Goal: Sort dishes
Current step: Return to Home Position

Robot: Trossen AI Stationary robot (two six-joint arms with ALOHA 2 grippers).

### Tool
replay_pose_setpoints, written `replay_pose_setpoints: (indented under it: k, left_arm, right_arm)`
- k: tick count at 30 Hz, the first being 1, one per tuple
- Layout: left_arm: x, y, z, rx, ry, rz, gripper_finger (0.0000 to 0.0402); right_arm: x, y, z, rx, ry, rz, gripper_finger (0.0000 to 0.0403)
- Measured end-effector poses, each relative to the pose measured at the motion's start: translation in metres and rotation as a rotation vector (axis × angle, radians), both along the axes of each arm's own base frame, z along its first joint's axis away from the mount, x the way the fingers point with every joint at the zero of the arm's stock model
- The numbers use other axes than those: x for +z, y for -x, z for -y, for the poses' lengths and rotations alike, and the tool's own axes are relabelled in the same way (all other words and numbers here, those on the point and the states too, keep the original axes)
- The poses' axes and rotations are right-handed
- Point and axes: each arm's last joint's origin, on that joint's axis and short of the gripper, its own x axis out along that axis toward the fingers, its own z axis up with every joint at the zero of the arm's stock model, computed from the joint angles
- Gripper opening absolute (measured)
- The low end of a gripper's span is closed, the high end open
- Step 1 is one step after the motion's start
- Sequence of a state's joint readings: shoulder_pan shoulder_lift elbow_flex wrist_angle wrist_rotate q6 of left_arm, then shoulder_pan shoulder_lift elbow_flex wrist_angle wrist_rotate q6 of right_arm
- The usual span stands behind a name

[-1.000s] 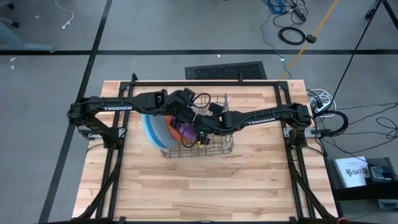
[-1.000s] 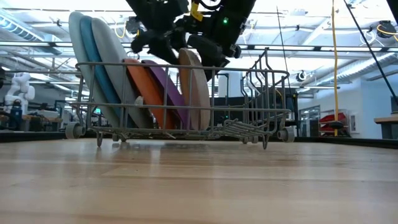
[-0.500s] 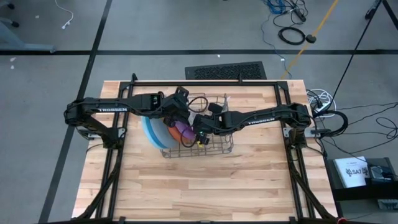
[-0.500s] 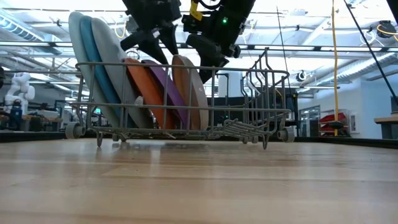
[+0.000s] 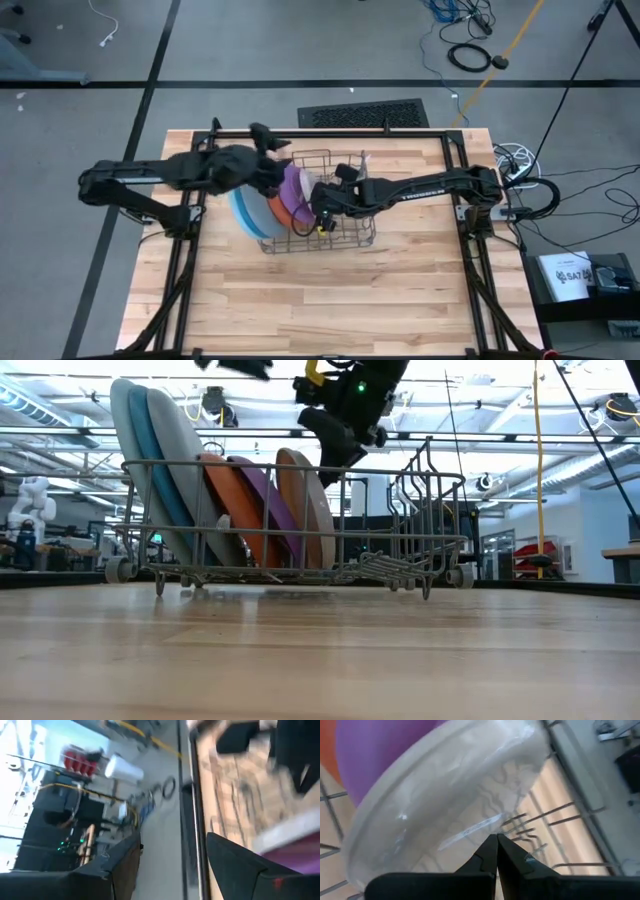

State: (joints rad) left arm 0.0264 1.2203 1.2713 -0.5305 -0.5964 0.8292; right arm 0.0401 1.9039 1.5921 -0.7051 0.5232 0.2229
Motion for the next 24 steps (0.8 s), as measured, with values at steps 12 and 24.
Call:
replay_pose_setpoints:
  k: [12,24]
  left_arm:
    - [0.055,0.069,0.029,-0.121,0.381,0.519,0.0226]
    - [0.048,0.096,0.052,-0.187,0.678,0.615,0.0226]
  right_arm:
    - [0.043,0.020,-0.026,0.083,0.123,0.075,0.0000]
    - [0.103,0.063,-0.063,0.162,0.228,0.222,0.0000]
